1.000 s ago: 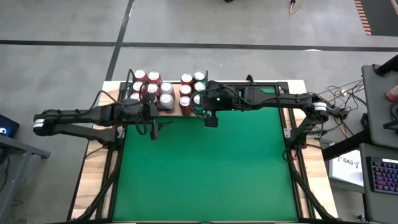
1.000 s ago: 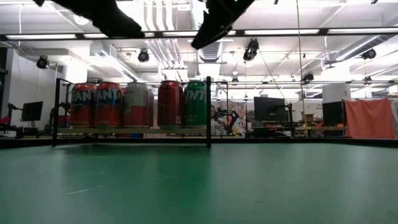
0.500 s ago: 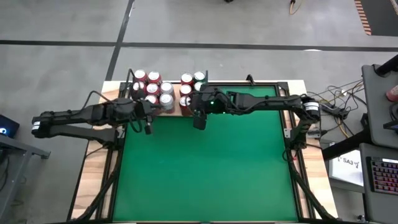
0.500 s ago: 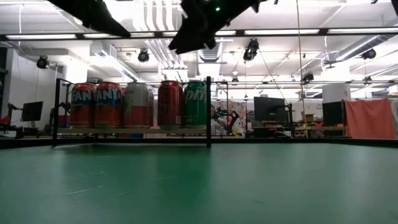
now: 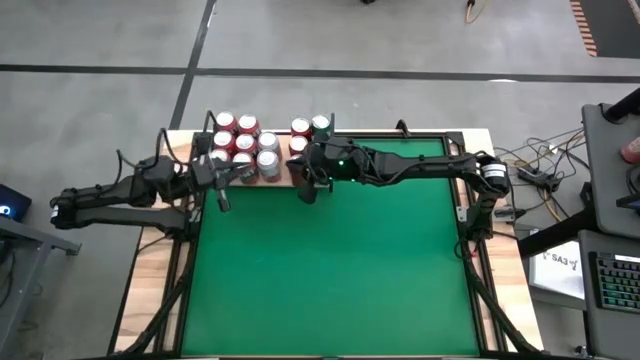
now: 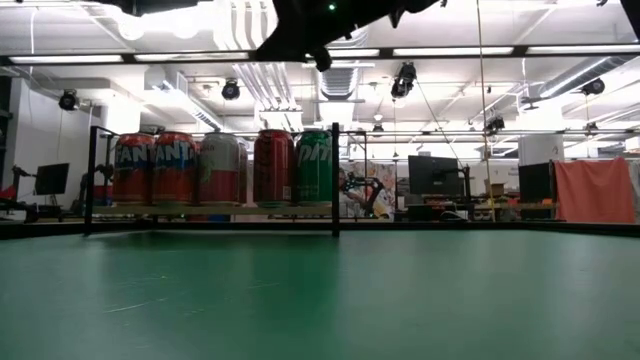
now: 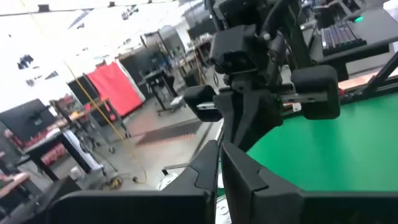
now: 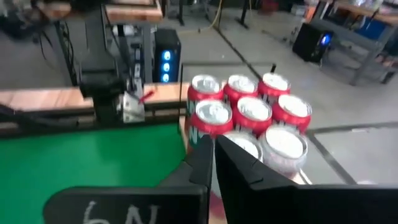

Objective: Place canned beverage on shelf
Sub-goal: Adjust the soda cans on the shelf

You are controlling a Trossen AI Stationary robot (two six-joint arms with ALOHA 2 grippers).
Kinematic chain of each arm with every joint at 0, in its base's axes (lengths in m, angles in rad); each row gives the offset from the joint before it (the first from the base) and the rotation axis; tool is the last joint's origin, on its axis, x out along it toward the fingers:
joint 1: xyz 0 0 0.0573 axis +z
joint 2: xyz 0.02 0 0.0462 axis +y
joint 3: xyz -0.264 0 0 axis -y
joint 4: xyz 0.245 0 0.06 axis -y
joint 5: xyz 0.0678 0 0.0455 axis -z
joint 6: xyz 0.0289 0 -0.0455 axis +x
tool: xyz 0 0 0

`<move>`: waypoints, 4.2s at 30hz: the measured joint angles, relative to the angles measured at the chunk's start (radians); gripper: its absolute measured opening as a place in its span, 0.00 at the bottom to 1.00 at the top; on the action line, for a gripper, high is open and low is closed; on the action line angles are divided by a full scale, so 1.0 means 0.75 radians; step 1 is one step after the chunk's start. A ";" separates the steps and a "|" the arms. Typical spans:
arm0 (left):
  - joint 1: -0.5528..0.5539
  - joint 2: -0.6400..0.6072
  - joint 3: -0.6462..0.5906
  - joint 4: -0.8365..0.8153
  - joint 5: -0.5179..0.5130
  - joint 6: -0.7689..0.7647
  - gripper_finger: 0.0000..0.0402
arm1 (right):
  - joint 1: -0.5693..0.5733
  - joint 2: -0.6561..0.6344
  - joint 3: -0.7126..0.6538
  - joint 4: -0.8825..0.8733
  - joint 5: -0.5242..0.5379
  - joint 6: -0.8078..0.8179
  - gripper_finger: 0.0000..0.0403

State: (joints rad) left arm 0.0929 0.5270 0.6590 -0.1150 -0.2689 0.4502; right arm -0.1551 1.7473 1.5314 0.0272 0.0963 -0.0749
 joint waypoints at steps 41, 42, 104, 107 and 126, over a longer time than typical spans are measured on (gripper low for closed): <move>0.001 -0.447 -0.149 0.002 -0.107 0.151 0.00 | -0.076 0.616 0.757 -0.342 0.017 -0.014 0.02; 0.001 -0.447 -0.149 0.002 -0.107 0.150 0.00 | -0.076 0.623 0.756 -0.352 0.026 -0.010 0.02; 0.001 -0.426 -0.149 0.009 -0.106 0.142 0.00 | -0.081 0.620 0.712 -0.375 0.035 -0.018 0.02; 0.001 -0.427 -0.149 0.009 -0.106 0.142 0.00 | -0.081 0.620 0.712 -0.393 0.046 -0.018 0.02; 0.001 -0.427 -0.149 0.009 -0.106 0.142 0.00 | -0.082 0.605 0.722 -0.331 0.084 -0.065 0.02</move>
State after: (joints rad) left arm 0.0936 0.2070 0.5472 -0.1085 -0.3484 0.5564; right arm -0.2165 2.2013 2.0727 -0.2212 0.1596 -0.1234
